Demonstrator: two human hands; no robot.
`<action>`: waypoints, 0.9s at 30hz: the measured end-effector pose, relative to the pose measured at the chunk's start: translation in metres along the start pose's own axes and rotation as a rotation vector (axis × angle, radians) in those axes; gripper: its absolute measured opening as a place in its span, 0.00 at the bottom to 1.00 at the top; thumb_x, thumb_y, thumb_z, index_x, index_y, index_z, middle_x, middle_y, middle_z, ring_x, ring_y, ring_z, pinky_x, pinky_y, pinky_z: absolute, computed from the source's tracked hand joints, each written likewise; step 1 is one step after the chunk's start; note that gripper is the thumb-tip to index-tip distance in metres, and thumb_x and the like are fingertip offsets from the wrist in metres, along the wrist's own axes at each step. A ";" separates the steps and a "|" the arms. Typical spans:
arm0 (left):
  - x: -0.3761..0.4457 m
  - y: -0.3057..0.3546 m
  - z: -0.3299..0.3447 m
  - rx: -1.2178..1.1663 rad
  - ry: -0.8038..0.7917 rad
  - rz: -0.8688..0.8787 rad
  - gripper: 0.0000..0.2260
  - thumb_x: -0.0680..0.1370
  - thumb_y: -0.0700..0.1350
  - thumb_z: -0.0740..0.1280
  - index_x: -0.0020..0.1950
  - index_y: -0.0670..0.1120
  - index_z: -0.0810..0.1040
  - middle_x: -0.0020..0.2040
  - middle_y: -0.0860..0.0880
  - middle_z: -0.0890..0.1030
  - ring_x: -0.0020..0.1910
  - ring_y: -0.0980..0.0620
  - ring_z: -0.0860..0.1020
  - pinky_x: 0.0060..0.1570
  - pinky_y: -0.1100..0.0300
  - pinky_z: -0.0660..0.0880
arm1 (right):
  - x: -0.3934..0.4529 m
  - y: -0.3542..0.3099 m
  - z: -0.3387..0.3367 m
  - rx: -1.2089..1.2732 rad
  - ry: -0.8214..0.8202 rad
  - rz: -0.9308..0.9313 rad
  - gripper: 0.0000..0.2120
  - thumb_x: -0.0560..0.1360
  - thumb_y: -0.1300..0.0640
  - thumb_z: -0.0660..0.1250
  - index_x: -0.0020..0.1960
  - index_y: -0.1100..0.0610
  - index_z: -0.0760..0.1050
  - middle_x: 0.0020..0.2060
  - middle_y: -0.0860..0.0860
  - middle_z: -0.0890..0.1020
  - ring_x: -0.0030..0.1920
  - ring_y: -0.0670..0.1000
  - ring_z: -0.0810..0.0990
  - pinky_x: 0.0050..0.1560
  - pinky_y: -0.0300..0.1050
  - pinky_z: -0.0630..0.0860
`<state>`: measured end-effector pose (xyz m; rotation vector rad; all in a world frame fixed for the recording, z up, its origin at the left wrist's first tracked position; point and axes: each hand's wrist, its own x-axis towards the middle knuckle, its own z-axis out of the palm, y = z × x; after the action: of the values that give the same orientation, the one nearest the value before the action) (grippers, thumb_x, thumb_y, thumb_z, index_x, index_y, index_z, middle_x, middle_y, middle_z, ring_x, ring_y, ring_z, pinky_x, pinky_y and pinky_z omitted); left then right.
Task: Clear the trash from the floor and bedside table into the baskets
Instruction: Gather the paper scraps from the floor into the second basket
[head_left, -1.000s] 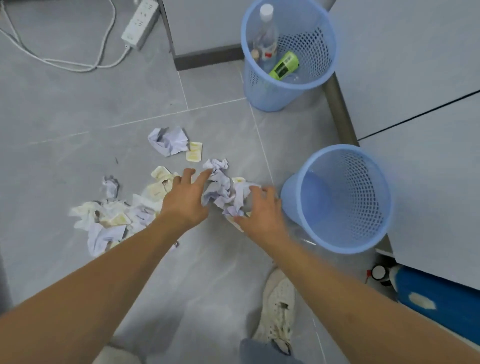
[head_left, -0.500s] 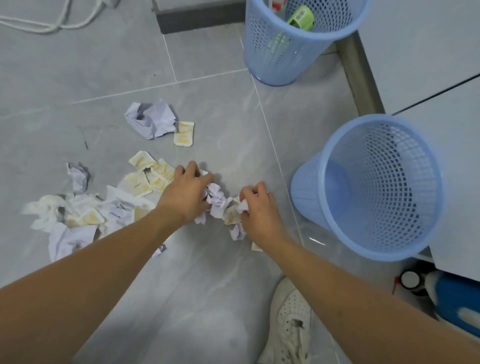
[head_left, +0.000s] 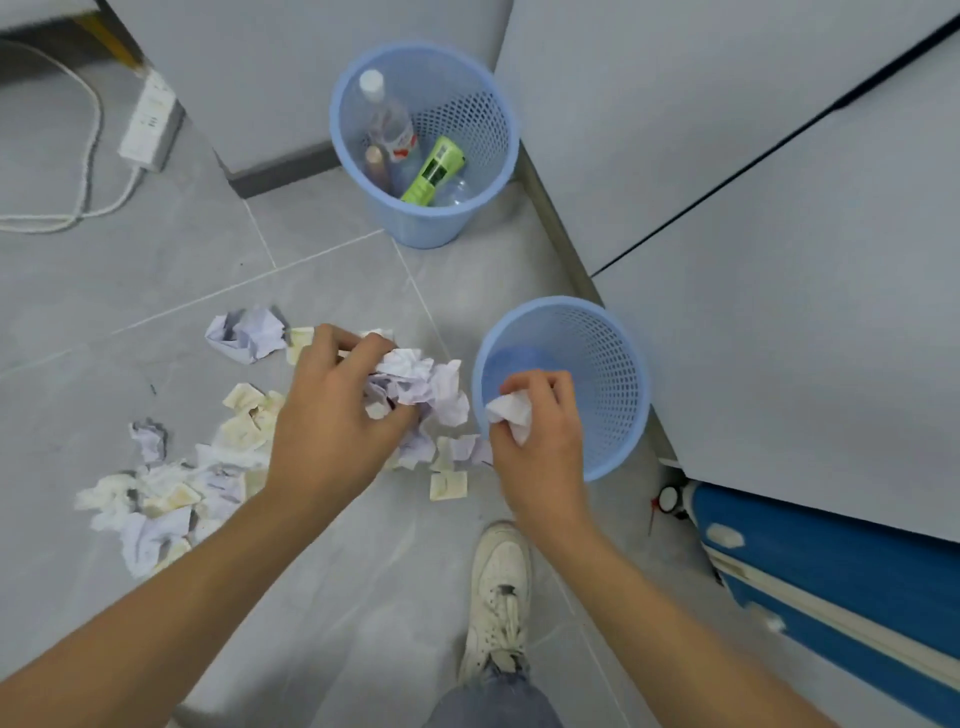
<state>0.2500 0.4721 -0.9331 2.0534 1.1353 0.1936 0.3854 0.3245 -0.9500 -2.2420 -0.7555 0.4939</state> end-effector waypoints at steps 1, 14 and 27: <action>0.000 0.018 0.008 -0.010 -0.016 0.023 0.19 0.71 0.50 0.77 0.60 0.53 0.79 0.57 0.52 0.72 0.57 0.48 0.75 0.45 0.47 0.78 | 0.005 0.007 -0.015 -0.013 0.039 0.042 0.12 0.72 0.67 0.70 0.51 0.55 0.75 0.52 0.49 0.72 0.45 0.43 0.74 0.44 0.35 0.70; 0.031 0.074 0.166 0.388 -0.325 -0.028 0.36 0.70 0.53 0.77 0.73 0.53 0.65 0.75 0.40 0.62 0.70 0.35 0.66 0.60 0.46 0.73 | 0.067 0.109 -0.062 -0.218 -0.229 0.182 0.25 0.74 0.56 0.73 0.69 0.51 0.72 0.67 0.51 0.71 0.61 0.52 0.76 0.59 0.45 0.73; -0.064 -0.054 0.010 0.280 -0.079 -0.271 0.29 0.73 0.48 0.72 0.73 0.51 0.69 0.67 0.44 0.71 0.66 0.41 0.71 0.54 0.44 0.78 | -0.018 -0.018 0.032 -0.207 -0.401 -0.184 0.19 0.74 0.59 0.68 0.63 0.50 0.71 0.60 0.49 0.72 0.55 0.54 0.78 0.46 0.53 0.78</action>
<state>0.1812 0.4337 -0.9632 2.0952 1.4410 -0.1891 0.3479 0.3395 -0.9567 -2.2562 -1.2553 0.8200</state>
